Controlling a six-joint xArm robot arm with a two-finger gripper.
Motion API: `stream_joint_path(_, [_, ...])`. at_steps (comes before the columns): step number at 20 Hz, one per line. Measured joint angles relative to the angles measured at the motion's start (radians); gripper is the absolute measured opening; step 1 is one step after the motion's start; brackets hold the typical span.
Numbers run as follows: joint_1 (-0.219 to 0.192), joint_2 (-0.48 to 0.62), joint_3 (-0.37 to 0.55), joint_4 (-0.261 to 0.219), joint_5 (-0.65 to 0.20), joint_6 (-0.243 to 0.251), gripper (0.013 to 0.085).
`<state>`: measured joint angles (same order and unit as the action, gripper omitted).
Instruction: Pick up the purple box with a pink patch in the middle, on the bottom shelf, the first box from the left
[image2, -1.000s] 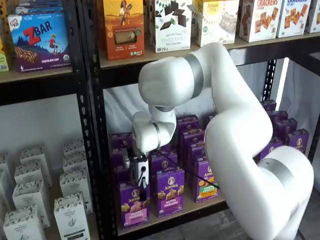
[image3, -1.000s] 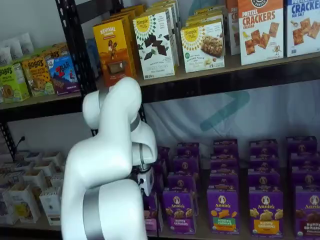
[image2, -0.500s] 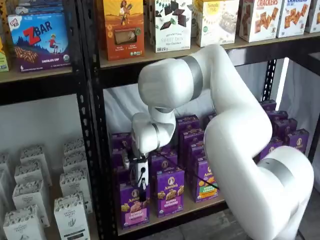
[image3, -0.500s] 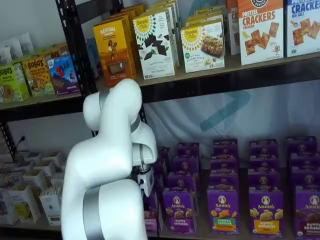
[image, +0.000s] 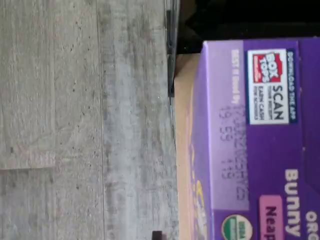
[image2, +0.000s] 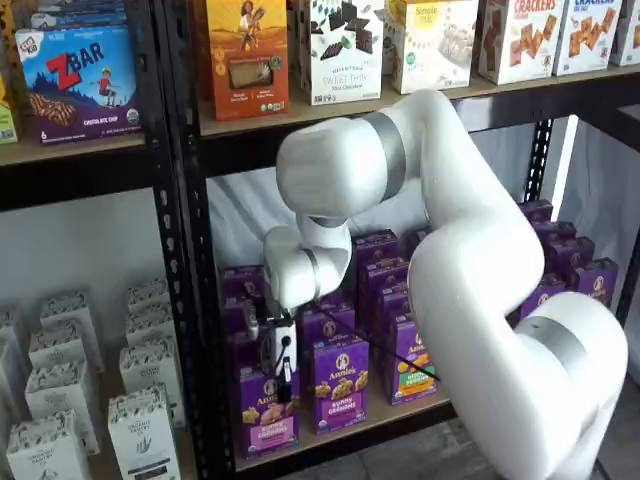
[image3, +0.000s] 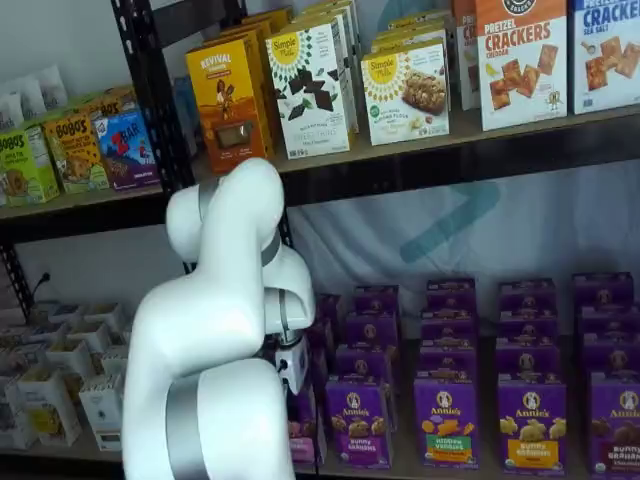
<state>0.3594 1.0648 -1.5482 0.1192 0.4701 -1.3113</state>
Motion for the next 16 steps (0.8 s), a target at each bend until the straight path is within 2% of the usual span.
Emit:
stream_joint_path(5, [0.002, 0.003, 0.003, -0.008, -0.017, 0.008, 0.061])
stream_joint_path(11, [0.004, 0.009, -0.005, -0.01, -0.015, 0.013, 0.045])
stream_joint_path(16, [0.005, 0.013, -0.008, -0.007, -0.017, 0.012, 0.045])
